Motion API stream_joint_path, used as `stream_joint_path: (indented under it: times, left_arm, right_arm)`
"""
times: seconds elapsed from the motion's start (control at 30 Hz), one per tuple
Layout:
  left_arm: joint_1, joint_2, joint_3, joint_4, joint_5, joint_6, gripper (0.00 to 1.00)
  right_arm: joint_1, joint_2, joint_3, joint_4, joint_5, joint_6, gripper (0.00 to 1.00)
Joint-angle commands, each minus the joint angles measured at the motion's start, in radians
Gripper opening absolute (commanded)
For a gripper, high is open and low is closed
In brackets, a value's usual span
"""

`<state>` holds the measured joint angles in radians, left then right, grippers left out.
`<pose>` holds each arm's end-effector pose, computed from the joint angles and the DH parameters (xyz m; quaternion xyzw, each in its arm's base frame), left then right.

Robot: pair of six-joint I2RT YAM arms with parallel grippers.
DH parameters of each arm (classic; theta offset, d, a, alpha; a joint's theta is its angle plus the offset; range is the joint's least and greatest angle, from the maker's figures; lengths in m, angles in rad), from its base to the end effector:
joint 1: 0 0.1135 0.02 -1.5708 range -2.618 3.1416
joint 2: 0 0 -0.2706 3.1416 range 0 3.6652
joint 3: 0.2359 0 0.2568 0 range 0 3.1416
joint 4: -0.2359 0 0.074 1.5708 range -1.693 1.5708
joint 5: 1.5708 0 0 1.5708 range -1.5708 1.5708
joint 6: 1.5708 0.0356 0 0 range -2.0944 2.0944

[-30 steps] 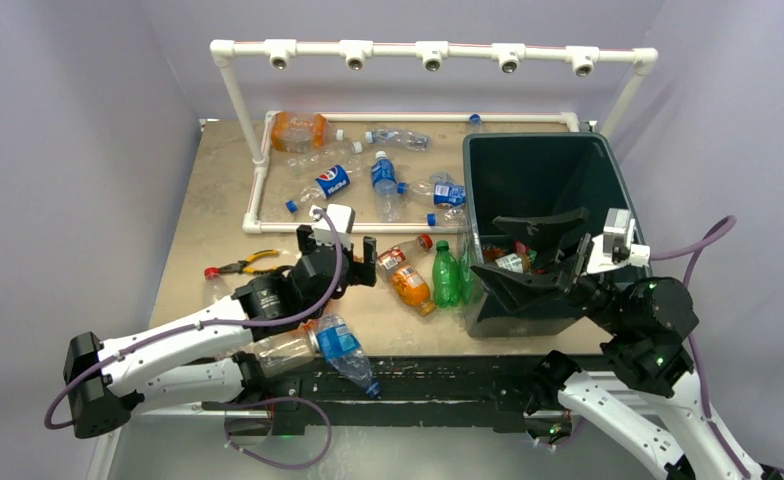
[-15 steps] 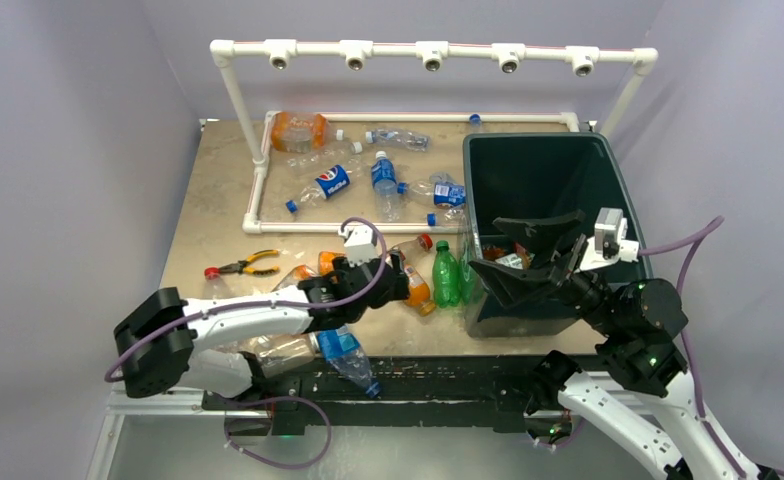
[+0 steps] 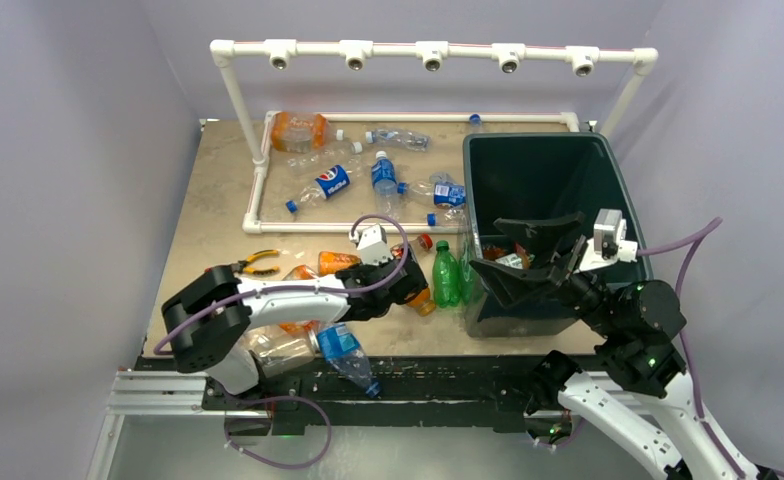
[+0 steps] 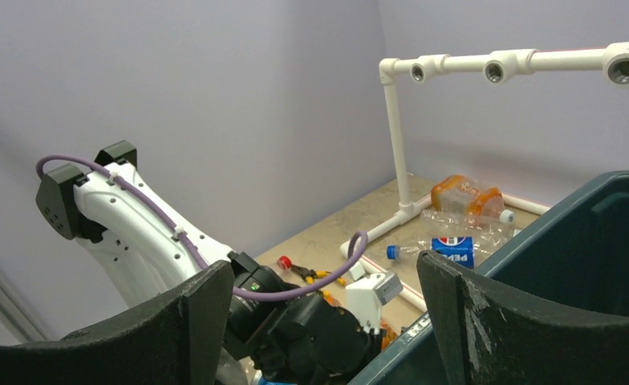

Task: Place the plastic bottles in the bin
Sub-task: Pick up the plastic bottle at the center of the board.

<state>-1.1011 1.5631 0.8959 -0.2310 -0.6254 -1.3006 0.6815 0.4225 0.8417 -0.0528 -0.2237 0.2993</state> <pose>0.1613 -0.2717 0.1963 -0.1905 0.8836 -0.1878 0.3843 0.0559 0.0555 0.4199 -0.1972 0.5352 0.4415 0.6926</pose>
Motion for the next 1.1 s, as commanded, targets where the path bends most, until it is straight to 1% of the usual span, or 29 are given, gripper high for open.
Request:
stream_joint_path:
  times: [0.0, 0.13, 0.27, 0.47, 0.67, 0.87, 0.93, 1.07]
  left_arm:
    - [0.0, 0.055, 0.044, -0.021, -0.031, -0.125, 0.94]
    - [0.001, 0.085, 0.051, -0.031, -0.051, -0.176, 0.89]
    - [0.003, 0.101, 0.066, -0.036, -0.076, -0.19, 0.86]
    - [0.024, 0.158, 0.094, -0.036, -0.062, -0.191, 0.83]
    - [0.029, 0.179, 0.08, -0.011, -0.039, -0.189, 0.75]
    - [0.027, 0.141, 0.07, 0.004, -0.033, -0.144, 0.63]
    - [0.026, 0.102, 0.057, 0.012, -0.038, -0.131, 0.58]
    - [0.014, 0.012, 0.044, 0.039, -0.027, -0.044, 0.5]
  right_arm:
    - [-0.002, -0.019, -0.001, 0.012, 0.026, 0.008, 0.89]
    - [-0.001, -0.029, -0.001, 0.001, 0.031, 0.008, 0.89]
    - [-0.001, -0.037, 0.005, -0.015, 0.036, 0.002, 0.89]
    - [-0.001, -0.041, 0.013, -0.029, 0.041, -0.002, 0.89]
    - [-0.001, -0.045, 0.016, -0.042, 0.05, -0.008, 0.89]
    - [-0.001, -0.042, 0.014, -0.043, 0.048, -0.009, 0.89]
    - [-0.002, -0.042, 0.014, -0.041, 0.047, -0.008, 0.89]
    - [-0.002, -0.036, 0.022, -0.037, 0.041, -0.006, 0.89]
